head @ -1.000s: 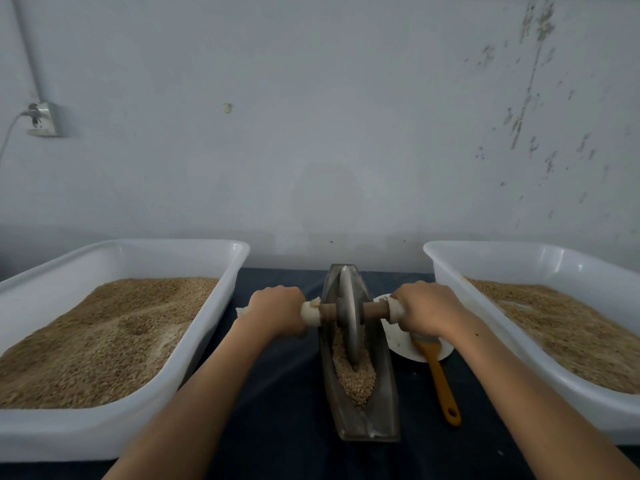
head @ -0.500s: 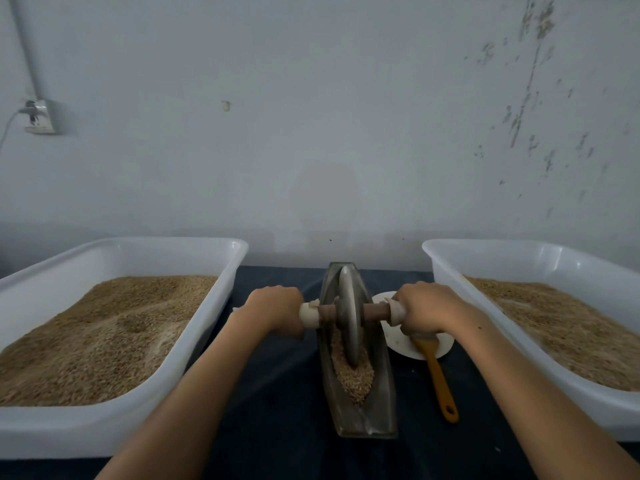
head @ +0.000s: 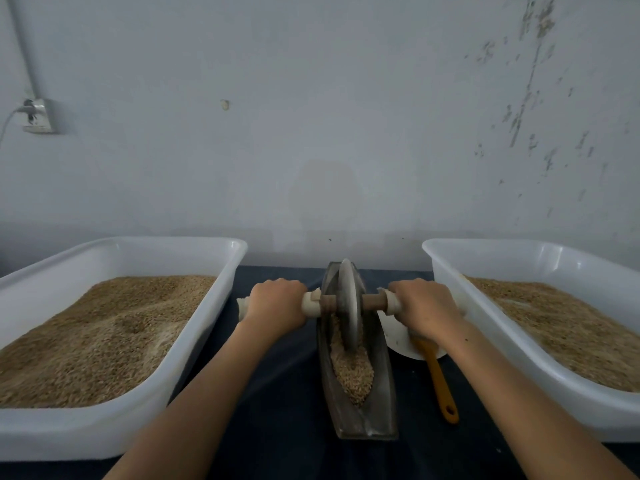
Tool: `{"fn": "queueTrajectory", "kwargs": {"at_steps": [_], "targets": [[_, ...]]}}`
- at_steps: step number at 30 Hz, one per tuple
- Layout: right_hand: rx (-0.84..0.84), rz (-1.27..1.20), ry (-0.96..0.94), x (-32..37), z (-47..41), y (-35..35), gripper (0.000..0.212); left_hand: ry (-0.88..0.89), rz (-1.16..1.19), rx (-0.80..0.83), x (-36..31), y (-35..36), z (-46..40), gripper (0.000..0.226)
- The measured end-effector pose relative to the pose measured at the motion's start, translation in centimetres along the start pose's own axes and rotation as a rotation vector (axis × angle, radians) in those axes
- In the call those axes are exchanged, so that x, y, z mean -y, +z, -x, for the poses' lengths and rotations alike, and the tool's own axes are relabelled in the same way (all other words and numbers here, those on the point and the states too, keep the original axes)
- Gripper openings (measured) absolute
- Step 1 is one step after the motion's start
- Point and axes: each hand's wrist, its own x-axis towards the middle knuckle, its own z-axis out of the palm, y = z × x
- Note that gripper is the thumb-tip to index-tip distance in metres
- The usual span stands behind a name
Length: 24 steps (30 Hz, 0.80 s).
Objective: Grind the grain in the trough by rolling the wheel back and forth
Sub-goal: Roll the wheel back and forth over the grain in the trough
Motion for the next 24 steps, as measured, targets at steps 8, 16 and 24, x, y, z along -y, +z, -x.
{"fn": "queueTrajectory", "kwargs": {"at_steps": [8, 16, 24], "targets": [[0.371, -0.013, 0.032, -0.4, -0.2, -1.6, 0.014, 0.029, -0.016, 0.153, 0.0, -0.8, 0.0, 0.027], [0.622, -0.138, 0.084, -0.3, 0.1, -2.8, 0.019, 0.071, 0.039, 0.316, 0.3, -1.4, -0.2, 0.04], [0.174, 0.019, 0.023, 0.3, 0.2, -1.3, 0.016, 0.036, 0.04, 0.133, 0.4, -0.4, -0.2, 0.018]]}}
